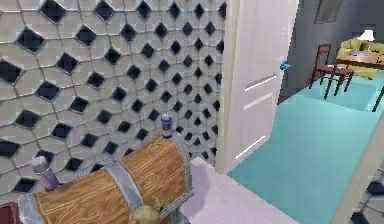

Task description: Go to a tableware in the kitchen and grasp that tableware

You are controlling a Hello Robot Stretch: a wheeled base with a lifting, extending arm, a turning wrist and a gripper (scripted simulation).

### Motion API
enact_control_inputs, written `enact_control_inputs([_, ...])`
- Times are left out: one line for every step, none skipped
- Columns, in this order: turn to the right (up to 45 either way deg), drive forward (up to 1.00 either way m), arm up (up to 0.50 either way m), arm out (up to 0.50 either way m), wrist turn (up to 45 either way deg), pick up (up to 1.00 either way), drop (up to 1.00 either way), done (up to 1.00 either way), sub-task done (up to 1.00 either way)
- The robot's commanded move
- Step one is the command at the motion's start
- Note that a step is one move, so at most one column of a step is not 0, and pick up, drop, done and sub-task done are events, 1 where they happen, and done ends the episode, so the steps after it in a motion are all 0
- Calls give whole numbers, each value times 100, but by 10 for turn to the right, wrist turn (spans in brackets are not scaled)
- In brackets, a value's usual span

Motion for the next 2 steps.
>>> enact_control_inputs([270, 0, 0, 0, 0, 0, 0, 0, 0])
enact_control_inputs([0, 100, 0, 0, 0, 0, 0, 0, 0])
